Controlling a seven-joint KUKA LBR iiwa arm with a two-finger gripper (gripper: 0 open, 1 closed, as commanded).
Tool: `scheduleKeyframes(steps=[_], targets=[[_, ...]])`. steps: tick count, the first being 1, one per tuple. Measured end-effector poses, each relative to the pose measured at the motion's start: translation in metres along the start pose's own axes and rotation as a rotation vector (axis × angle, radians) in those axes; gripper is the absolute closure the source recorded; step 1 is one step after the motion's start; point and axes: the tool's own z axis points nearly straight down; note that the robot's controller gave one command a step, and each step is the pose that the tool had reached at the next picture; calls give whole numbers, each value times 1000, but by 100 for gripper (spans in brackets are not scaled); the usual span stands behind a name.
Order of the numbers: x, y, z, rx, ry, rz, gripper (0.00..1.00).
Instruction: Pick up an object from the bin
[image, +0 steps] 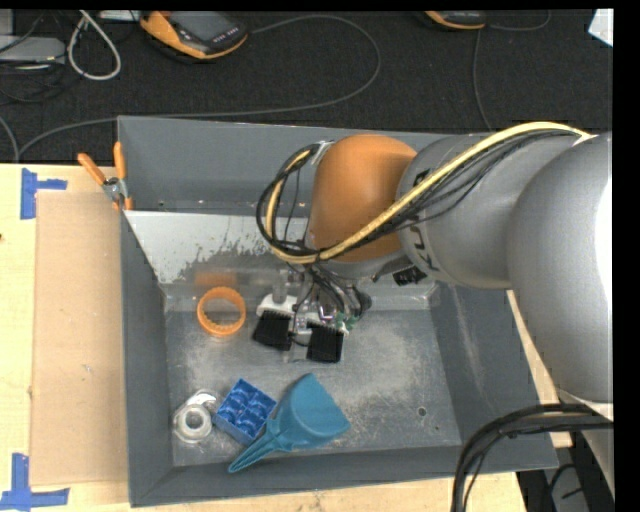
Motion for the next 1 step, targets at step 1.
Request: scheduleKeyframes(steps=[1], targets=[[0, 0, 0, 0, 0, 0, 0]])
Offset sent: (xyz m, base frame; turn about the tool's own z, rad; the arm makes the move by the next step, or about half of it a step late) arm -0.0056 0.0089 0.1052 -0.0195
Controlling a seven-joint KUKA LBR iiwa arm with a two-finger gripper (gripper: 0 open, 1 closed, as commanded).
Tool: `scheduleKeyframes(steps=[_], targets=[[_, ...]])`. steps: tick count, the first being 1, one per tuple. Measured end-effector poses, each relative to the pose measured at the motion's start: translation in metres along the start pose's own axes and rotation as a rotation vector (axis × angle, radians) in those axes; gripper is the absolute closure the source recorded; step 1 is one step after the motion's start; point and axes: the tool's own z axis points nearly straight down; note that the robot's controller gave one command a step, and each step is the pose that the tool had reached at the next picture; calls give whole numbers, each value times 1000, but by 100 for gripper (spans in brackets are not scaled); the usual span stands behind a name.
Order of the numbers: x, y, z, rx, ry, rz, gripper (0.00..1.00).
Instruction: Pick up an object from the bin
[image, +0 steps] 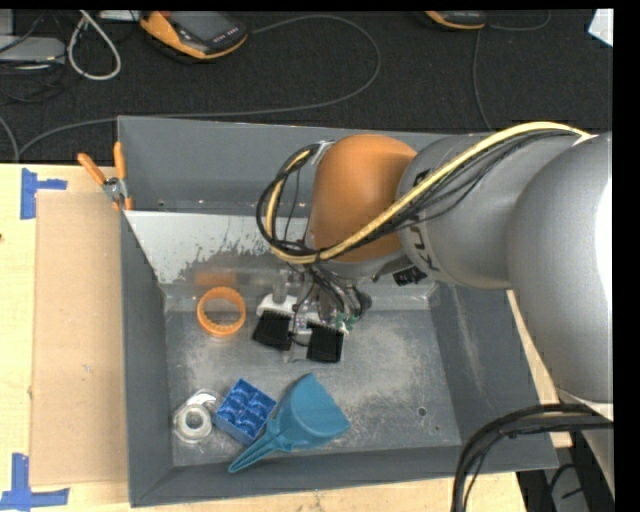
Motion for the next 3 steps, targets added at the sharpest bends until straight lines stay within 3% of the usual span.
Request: scheduleKeyframes(steps=[1, 2, 3], targets=[[4, 2, -26, 2, 11, -5, 0], [28, 21, 45, 1, 7, -141, 0], [38, 16, 59, 0, 5, -98, 0]])
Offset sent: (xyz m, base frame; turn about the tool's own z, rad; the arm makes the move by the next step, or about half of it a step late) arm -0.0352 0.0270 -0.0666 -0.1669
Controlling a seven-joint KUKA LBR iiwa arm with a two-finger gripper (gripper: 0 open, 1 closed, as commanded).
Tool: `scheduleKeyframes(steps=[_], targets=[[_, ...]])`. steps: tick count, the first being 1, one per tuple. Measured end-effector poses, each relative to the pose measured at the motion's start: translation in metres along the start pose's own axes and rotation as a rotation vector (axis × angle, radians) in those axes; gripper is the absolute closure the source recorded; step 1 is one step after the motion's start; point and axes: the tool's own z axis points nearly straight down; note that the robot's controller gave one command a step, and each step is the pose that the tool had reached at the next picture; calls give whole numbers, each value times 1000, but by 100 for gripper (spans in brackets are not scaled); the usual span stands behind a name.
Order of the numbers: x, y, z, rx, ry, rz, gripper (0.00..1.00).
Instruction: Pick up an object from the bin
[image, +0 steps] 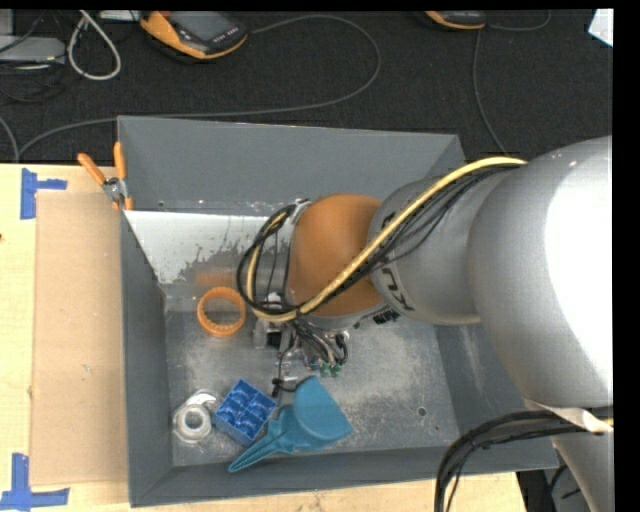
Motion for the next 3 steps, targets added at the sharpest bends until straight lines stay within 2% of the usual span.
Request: scheduleKeyframes(steps=[1, 2, 3], targets=[[-4, -2, 1, 0, 3, 3, 0], [29, -4, 5, -3, -14, 6, 0], [3, -3, 8, -1, -3, -32, 0]])
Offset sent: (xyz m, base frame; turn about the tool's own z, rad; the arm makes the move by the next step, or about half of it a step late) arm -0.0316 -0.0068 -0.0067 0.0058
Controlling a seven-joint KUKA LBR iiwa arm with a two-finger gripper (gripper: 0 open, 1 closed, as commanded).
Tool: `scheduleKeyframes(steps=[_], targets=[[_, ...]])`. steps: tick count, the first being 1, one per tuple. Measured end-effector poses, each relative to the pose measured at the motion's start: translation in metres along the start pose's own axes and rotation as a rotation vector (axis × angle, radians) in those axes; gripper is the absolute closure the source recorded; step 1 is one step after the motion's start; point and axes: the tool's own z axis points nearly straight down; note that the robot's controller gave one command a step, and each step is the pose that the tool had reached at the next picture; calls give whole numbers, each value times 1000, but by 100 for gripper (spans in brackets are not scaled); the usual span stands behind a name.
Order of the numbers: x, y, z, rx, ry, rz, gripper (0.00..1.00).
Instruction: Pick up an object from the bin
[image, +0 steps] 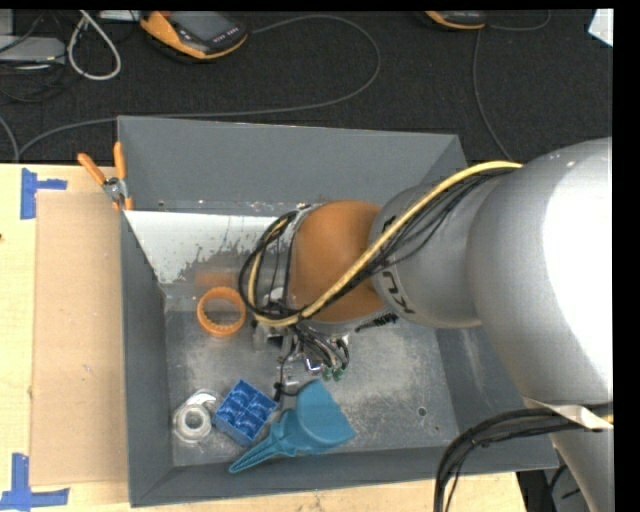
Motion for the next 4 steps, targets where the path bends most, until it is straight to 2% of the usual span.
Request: scheduleKeyframes(steps=[1, 2, 3, 4], targets=[[5, 49, 1, -1, -2, -15, 0], [6, 44, 1, -1, -2, 27, 0], [-10, 62, 1, 1, -1, 54, 0], [84, 87, -7, 1, -3, 145, 0]])
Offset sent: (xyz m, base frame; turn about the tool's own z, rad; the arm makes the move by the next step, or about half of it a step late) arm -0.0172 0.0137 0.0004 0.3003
